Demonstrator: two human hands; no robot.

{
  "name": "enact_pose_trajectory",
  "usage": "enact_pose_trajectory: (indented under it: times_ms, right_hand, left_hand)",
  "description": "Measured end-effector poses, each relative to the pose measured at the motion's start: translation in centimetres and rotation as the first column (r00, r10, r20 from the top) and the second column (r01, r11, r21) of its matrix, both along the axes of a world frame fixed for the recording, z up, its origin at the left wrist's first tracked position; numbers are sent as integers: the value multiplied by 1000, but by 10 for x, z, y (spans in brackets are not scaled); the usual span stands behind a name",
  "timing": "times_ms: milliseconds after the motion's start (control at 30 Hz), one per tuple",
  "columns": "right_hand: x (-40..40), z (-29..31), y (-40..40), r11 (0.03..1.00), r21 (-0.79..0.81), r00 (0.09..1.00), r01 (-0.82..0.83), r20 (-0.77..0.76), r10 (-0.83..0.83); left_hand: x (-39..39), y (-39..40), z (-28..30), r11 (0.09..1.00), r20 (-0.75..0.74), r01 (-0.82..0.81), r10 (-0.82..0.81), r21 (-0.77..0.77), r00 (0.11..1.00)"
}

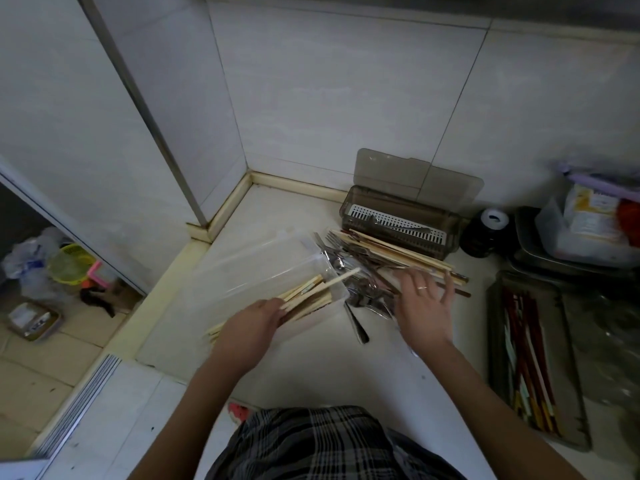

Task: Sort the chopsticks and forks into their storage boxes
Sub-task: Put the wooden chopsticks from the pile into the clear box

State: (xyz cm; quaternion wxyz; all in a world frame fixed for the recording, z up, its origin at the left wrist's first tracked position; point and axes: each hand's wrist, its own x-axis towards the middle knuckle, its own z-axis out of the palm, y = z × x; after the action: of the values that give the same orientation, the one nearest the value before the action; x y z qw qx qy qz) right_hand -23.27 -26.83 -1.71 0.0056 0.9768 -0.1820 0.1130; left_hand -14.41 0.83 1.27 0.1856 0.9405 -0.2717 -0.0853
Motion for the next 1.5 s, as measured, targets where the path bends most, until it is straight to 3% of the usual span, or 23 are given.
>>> enact_pose_trajectory:
  times_ms: [167,333,433,867,1033,1133,1200,1267,1367,1500]
  right_hand:
    - [-17,-28,-28,964,158,947,215,-274,-167]
    - [-26,-37,-33,856,390,926,340,-298,-232]
    - [-23,-36,-39,828,437,908,351,-375,-187]
    - [-36,-35,-22,752,632,962,188,34,-269]
    - [-23,-22,-1,899,438,986,-1,152,-73]
    - [-18,-20,9,936,334,983,-111,174,55]
    - [-15,-19,15,939,297,976,-172,181,121]
    - [-12,-16,20,931,286,962,-227,212,170]
    - [-9,-12,24,906,338,952,-254,254,172]
    - [-11,-16,11,880,460,978,-118,207,23]
  left_hand:
    - [16,41,-17,990,-137,-138,136,-5,981]
    - [18,45,-21,984,-237,-170,178,54,955]
    - [19,38,-19,982,-273,-180,187,52,944]
    - [24,32,-17,979,-302,-198,176,-44,937]
    - [21,14,-7,921,-212,-288,236,-262,948]
    - [18,3,3,891,-1,-275,295,-361,956]
    - [18,-1,11,936,179,-122,189,-329,966]
    - [18,-6,15,982,245,58,-13,-179,969]
    - [11,-12,8,984,156,177,-175,1,972]
    - [10,-3,-6,996,20,66,-65,-61,998]
